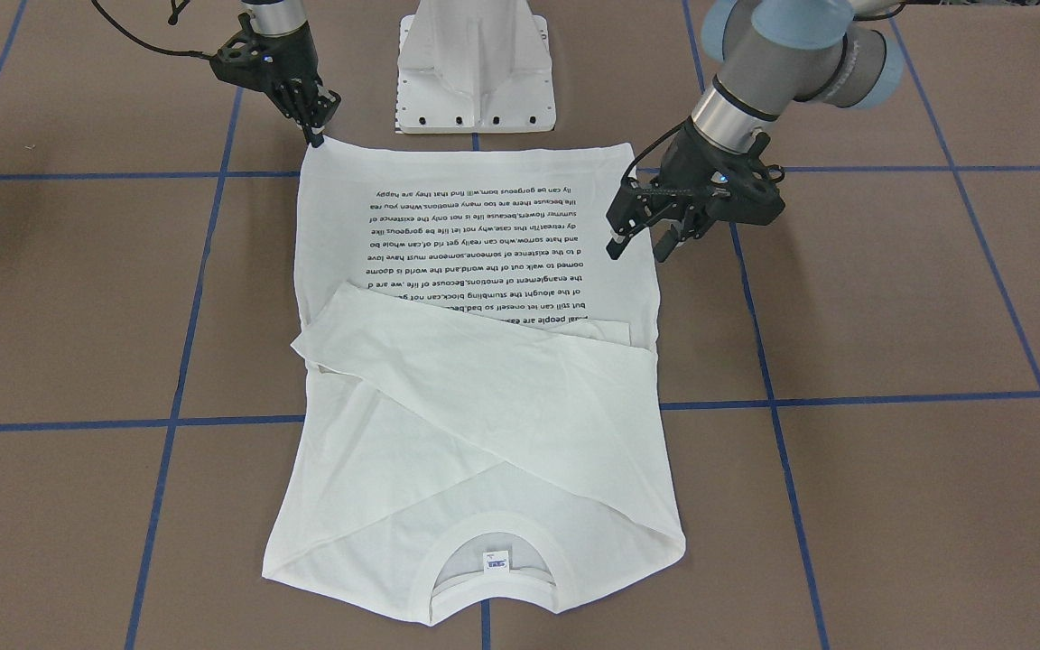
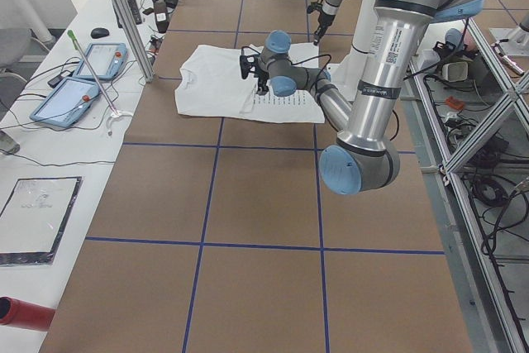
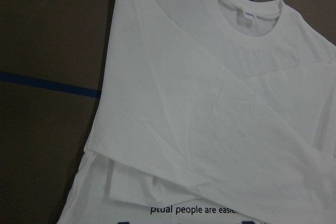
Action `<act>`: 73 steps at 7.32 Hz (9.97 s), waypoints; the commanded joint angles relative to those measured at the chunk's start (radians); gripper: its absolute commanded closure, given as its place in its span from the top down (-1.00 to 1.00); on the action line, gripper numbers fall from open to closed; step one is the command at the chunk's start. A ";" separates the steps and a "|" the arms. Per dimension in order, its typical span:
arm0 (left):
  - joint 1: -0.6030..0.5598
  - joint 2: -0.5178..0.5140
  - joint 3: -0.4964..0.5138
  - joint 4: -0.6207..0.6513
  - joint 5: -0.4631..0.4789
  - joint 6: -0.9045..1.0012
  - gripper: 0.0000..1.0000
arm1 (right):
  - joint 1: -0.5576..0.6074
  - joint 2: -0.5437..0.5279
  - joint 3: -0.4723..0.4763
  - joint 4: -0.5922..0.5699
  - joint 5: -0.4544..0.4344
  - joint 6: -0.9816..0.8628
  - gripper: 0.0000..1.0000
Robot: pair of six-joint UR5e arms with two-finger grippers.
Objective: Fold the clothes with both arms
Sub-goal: 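Move the left gripper down to the hem corner nearest it and grasp both corners, then lift both hem corners and fold them toward the collar with both grippers, then lower the hem onto the collar edge and open both grippers, then move the right gripper down to the folded shirt's corner nearest the robot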
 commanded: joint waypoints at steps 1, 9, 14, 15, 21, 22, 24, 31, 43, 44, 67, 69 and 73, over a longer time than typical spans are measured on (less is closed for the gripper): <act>0.245 0.147 -0.085 0.003 0.226 -0.185 0.53 | 0.003 -0.003 0.003 0.000 -0.001 -0.002 -1.00; 0.459 0.168 -0.126 0.236 0.267 -0.391 0.48 | 0.000 0.005 0.003 0.001 -0.004 0.000 -1.00; 0.510 0.169 -0.123 0.268 0.271 -0.445 -0.89 | -0.004 0.007 0.005 0.001 -0.007 0.001 -1.00; 0.508 0.171 -0.129 0.271 0.271 -0.442 -1.00 | -0.004 0.007 0.005 0.001 -0.007 0.001 -1.00; 0.594 0.174 -0.233 0.274 0.276 -0.445 -1.00 | -0.043 -0.041 0.073 0.001 -0.005 0.001 -1.00; 0.602 0.178 -0.264 0.274 0.276 -0.464 -1.00 | -0.066 -0.102 0.137 0.003 -0.005 0.001 -1.00; 0.523 0.178 -0.362 0.297 0.273 -0.431 -1.00 | 0.003 -0.099 0.175 0.003 -0.002 -0.009 -1.00; -0.051 -0.083 -0.060 0.287 0.166 0.176 -1.00 | 0.613 0.417 -0.157 -0.204 0.346 -0.431 -1.00; -0.199 -0.349 0.677 -0.187 0.178 0.304 -1.00 | 0.850 0.853 -1.062 0.069 0.417 -0.605 -1.00; -0.200 -0.349 0.677 -0.189 0.178 0.304 -1.00 | 0.853 0.849 -1.062 0.069 0.417 -0.604 -1.00; -0.280 -0.335 0.685 -0.207 0.176 0.310 -0.14 | 0.563 0.390 -0.477 0.072 0.289 -0.137 -0.99; -0.280 -0.323 0.685 -0.207 0.176 0.310 -0.14 | 0.577 0.396 -0.479 0.070 0.292 -0.141 -1.00; -0.282 -0.319 0.568 -0.171 0.091 0.308 -0.16 | 0.507 0.164 -0.172 0.063 0.346 -0.138 -1.00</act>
